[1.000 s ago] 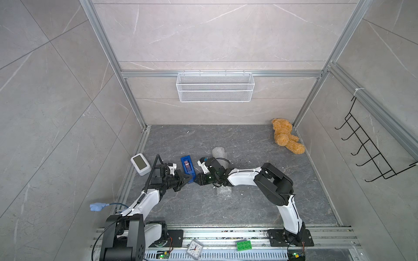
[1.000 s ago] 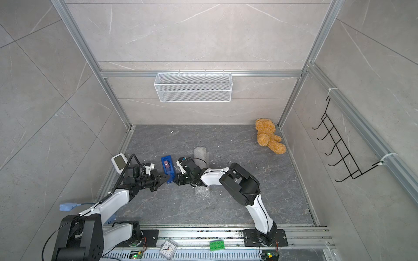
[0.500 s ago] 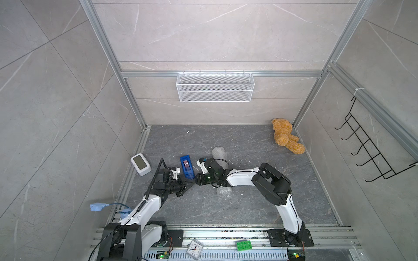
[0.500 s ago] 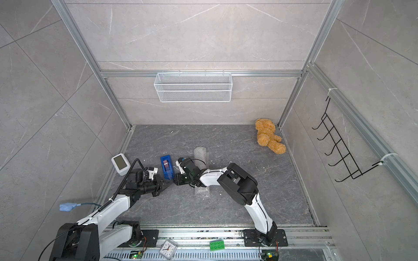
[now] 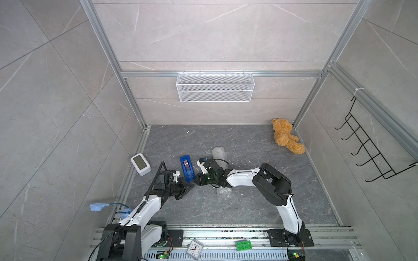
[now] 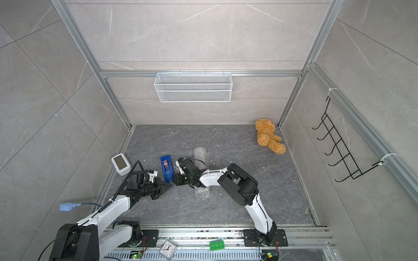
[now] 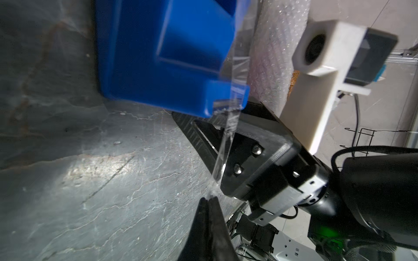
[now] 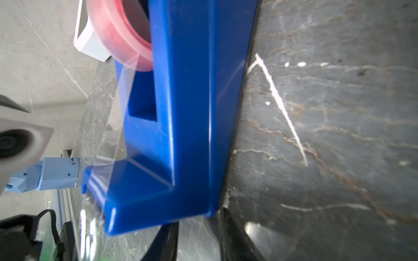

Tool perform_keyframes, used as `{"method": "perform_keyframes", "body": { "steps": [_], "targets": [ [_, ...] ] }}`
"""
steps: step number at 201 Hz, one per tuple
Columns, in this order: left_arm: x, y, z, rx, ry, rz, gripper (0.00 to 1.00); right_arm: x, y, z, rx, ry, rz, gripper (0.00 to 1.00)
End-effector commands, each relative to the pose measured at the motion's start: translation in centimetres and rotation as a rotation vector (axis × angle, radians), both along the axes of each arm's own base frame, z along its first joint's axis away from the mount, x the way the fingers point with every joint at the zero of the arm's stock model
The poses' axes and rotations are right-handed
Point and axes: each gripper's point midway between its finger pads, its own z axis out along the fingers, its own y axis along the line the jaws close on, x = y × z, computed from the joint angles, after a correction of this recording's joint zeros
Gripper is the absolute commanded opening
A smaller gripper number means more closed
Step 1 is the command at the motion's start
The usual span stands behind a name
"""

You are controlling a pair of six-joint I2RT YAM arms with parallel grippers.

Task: Wrap wine bottles in bubble wrap
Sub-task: Tear off the tape using the Tape Cutter.

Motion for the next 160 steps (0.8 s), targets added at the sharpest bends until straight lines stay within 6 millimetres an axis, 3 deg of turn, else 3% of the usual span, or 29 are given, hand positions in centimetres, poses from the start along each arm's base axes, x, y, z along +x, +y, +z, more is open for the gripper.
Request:
{"method": "perform_keyframes", "body": {
  "steps": [1, 39, 94, 160],
  "targets": [
    [-1.9, -0.7, -1.3, -0.021, 0.068, -0.064, 0.0, 1.5, -0.9, 1.0, -0.036, -0.059, -0.048, 0.32],
    [-1.9, -0.6, -2.0, -0.007, 0.08, -0.076, 0.0, 1.6, -0.8, 0.9, -0.037, -0.057, -0.043, 0.32],
    [-1.8, -0.5, -1.5, 0.01, 0.062, -0.084, 0.0, 1.7, -0.6, 0.6, -0.041, -0.056, -0.041, 0.32],
    [-0.9, -1.6, 2.5, -0.031, -0.038, -0.104, 0.0, 2.0, -0.4, 0.0, -0.052, -0.05, -0.047, 0.31]
  ]
}}
